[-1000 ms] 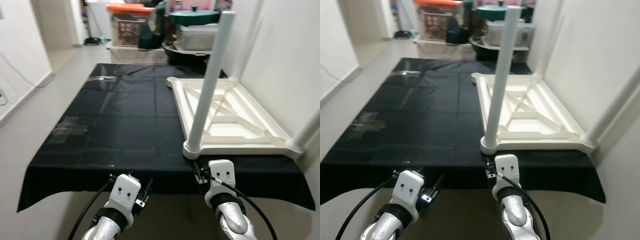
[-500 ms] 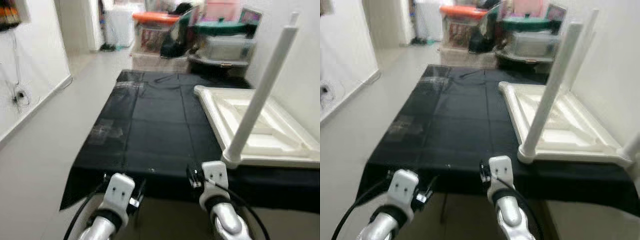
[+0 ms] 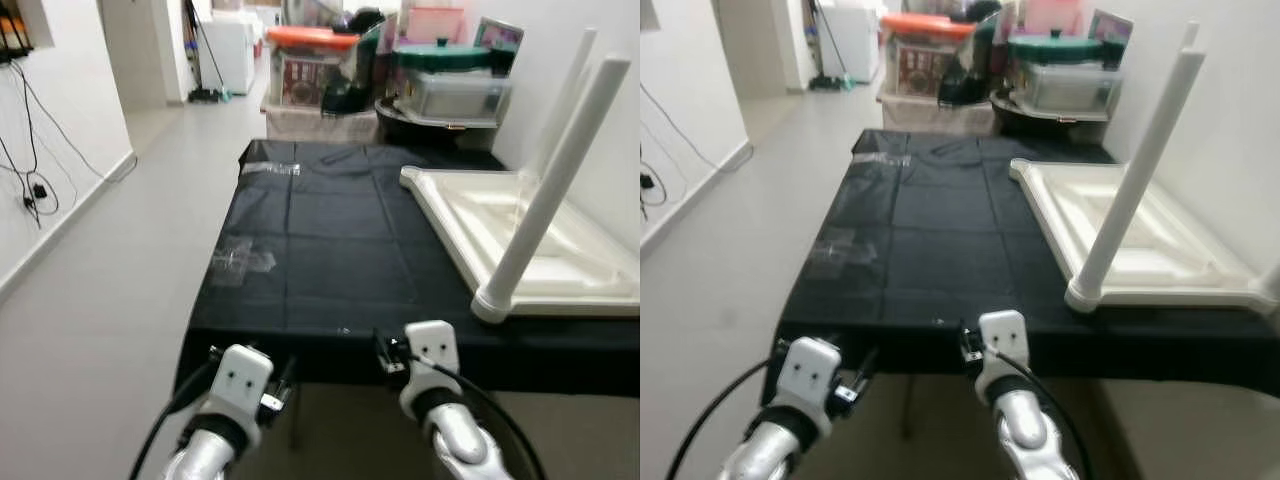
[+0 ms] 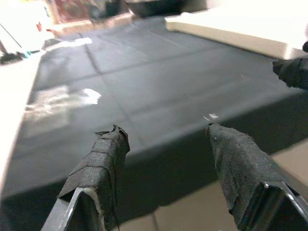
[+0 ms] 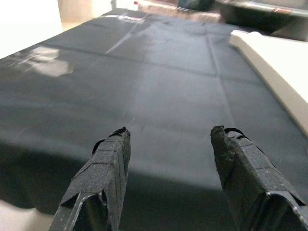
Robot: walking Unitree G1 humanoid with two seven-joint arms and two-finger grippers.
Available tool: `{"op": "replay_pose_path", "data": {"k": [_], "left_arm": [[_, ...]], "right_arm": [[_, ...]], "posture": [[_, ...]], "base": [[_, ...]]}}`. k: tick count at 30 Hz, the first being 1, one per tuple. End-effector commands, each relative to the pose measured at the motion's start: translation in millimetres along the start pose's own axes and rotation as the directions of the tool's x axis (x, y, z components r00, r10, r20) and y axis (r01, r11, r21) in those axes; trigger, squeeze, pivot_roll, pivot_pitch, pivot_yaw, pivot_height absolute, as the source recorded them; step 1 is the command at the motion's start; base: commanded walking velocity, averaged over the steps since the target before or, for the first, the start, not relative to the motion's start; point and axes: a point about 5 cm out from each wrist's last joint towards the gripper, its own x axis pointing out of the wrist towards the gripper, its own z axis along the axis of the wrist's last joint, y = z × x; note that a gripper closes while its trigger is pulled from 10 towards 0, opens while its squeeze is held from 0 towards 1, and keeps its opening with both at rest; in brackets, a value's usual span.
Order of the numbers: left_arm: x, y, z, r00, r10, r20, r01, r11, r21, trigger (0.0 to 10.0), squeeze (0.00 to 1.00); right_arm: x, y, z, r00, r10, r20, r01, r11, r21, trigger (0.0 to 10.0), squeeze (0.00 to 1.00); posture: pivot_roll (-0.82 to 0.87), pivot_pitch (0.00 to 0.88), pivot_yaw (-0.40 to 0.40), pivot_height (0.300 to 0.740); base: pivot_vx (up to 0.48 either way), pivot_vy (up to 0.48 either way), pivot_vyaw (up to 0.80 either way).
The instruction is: Building children table
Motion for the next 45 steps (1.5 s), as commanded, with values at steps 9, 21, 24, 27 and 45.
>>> {"op": "replay_pose_path", "data": {"k": [9, 21, 24, 27, 45], "left_arm": [[-0.8, 2.1, -2, 1.000, 0.008, -0.006, -0.008, 1.000, 0.011, 10.0, 0.00], [-0.5, 3.0, -2, 1.000, 0.013, -0.015, -0.012, 1.000, 0.019, 10.0, 0.00], [-0.2, 2.1, -1, 1.000, 0.011, -0.011, -0.011, 1.000, 0.020, 10.0, 0.00], [-0.8, 1.8, -1, 1.000, 0.012, -0.008, -0.012, 1.000, 0.025, 10.0, 0.00], [-0.2, 5.6, -4, 0.998, 0.053, -0.035, -0.053, 0.998, -0.019, 10.0, 0.00]], "right_arm": [[4.0, 4.5, 5, 0.999, 0.040, 0.028, -0.041, 0.999, 0.016, 10.0, 0.00], [14.4, 10.2, 23, 0.990, 0.077, 0.122, -0.080, 0.997, 0.014, 10.0, 0.00], [15.5, 10.2, 23, 0.989, 0.077, 0.124, -0.080, 0.997, 0.016, 10.0, 0.00], [14.7, 12.2, 22, 0.989, 0.083, 0.126, -0.086, 0.996, 0.017, 10.0, 0.00], [28.3, 5.5, 39, 0.981, 0.052, 0.186, -0.053, 0.999, -0.001, 10.0, 0.00]], "posture": [[0.09, 0.000, -0.056, 0.740], [0.10, 0.000, -0.058, 0.740], [0.10, 0.000, -0.063, 0.740], [0.10, 0.000, -0.063, 0.740], [0.10, 0.000, -0.067, 0.740]], "base": [[0.388, 0.000, 0.00], [0.322, 0.000, 0.00], [0.000, 0.000, 0.00], [0.000, -0.162, 0.00], [0.126, -0.299, 0.00]]}}
